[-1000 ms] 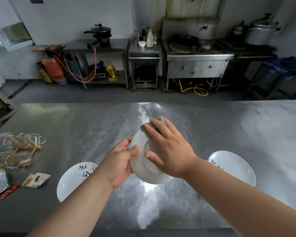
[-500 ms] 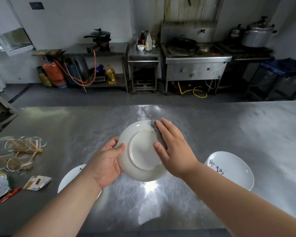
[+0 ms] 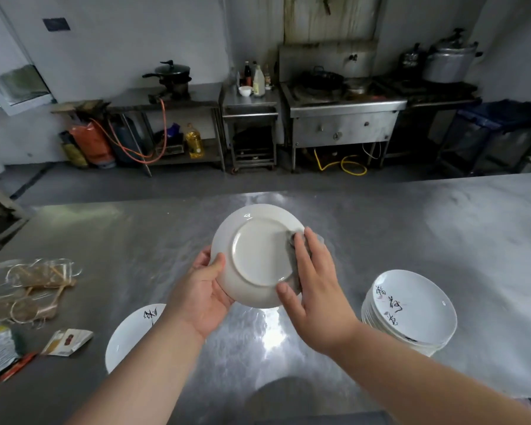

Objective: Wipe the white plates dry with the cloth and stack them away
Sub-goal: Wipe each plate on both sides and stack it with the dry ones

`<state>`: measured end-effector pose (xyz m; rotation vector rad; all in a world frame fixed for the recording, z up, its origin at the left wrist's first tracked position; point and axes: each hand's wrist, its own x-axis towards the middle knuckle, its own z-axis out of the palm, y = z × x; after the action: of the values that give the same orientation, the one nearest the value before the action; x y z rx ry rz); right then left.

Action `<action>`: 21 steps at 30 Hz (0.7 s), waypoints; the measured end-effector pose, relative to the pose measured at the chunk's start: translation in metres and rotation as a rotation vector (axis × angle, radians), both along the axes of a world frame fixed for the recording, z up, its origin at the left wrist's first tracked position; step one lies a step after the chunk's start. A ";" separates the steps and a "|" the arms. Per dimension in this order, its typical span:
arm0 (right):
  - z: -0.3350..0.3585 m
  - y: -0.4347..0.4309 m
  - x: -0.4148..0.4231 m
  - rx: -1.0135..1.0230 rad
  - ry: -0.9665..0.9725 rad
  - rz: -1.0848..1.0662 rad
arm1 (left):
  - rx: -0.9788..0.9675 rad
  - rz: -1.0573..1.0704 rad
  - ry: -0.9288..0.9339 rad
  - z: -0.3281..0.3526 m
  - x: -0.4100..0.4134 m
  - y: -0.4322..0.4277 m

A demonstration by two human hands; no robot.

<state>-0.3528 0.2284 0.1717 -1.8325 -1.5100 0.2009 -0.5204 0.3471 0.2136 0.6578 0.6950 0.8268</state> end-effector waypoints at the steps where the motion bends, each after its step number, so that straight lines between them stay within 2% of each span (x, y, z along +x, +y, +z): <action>1: -0.009 -0.007 -0.006 -0.038 0.010 0.013 | -0.010 0.017 0.002 -0.001 0.002 -0.001; 4: -0.010 0.003 0.008 -0.104 0.022 0.007 | -0.035 0.037 0.018 -0.005 0.006 -0.006; 8: 0.022 0.029 0.039 -0.084 0.117 -0.059 | -0.039 0.075 -0.012 0.001 0.015 -0.004; 13: 0.002 0.000 -0.015 -0.056 0.170 0.007 | -0.016 0.098 0.006 0.005 0.026 0.004; 16: 0.003 0.009 -0.011 -0.032 0.237 -0.046 | -0.042 0.090 0.013 -0.001 0.029 0.002; 20: 0.032 0.037 0.030 0.078 0.536 -0.145 | 0.016 -0.044 -0.003 0.000 0.022 0.001; 21: 0.038 0.041 0.038 0.117 0.549 -0.170 | 0.028 -0.108 -0.002 0.004 0.020 0.001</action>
<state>-0.3149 0.2696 0.2092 -1.6272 -0.9612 0.4784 -0.5001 0.3481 0.2172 0.7140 0.6417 0.7384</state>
